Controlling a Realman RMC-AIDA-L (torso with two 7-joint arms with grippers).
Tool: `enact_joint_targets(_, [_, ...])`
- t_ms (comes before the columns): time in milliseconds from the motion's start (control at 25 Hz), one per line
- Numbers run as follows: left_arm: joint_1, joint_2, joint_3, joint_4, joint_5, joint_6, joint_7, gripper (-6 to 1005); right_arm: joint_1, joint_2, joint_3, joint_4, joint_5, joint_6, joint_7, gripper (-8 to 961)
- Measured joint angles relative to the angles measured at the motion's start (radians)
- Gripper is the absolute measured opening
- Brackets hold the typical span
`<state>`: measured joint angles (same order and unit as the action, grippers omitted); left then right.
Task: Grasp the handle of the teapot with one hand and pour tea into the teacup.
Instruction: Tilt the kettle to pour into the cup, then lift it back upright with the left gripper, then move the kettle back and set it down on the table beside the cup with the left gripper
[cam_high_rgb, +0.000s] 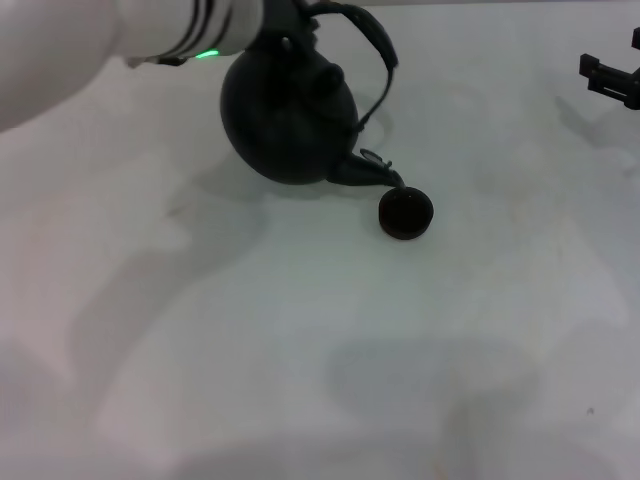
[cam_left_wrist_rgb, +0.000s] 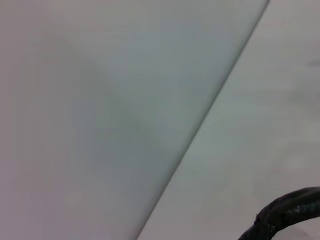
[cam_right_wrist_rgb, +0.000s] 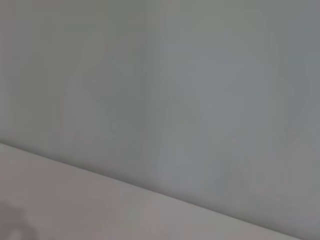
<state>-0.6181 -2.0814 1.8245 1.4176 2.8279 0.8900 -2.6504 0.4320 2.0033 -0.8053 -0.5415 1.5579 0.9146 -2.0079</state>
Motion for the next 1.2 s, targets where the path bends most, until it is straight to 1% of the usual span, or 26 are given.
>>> enact_joint_targets(400, [0.165, 0.001, -0.117, 0.108, -0.012, -0.011, -0.043, 118, 0.019, -0.001, -0.009, 0.004, -0.009, -0.022, 0.006, 844])
enact_joint_targets(520, [0.223, 0.002, -0.168, 0.142, -0.060, -0.028, -0.044, 118, 0.025, -0.004, -0.009, 0.009, -0.009, -0.023, 0.006, 844])
enact_joint_targets(600, [0.267, 0.004, -0.209, 0.163, -0.120, -0.061, -0.034, 118, 0.028, -0.005, -0.009, 0.009, -0.009, -0.024, 0.005, 844])
enact_joint_targets(640, [0.279, 0.004, -0.220, 0.167, -0.141, -0.074, -0.029, 118, 0.030, -0.006, -0.009, 0.009, -0.009, -0.025, 0.005, 844])
enact_joint_targets(760, [0.341, 0.004, -0.274, 0.175, -0.278, -0.139, 0.043, 117, 0.035, -0.006, -0.010, 0.010, -0.009, -0.031, 0.004, 845])
enact_joint_targets(920, [0.401, 0.004, -0.337, 0.155, -0.475, -0.187, 0.147, 117, 0.037, -0.006, -0.011, 0.011, -0.010, -0.034, 0.004, 845])
enact_joint_targets(1080, [0.442, 0.003, -0.348, 0.108, -0.606, -0.244, 0.219, 117, 0.036, -0.006, -0.011, 0.012, -0.010, -0.038, 0.003, 845])
enact_joint_targets(1160, [0.452, 0.001, -0.335, 0.074, -0.657, -0.281, 0.247, 118, 0.034, -0.005, -0.011, 0.013, -0.010, -0.044, 0.002, 844])
enact_joint_targets(1200, [0.452, 0.001, -0.335, 0.074, -0.657, -0.281, 0.247, 118, 0.033, -0.005, -0.011, 0.013, -0.010, -0.047, 0.002, 844])
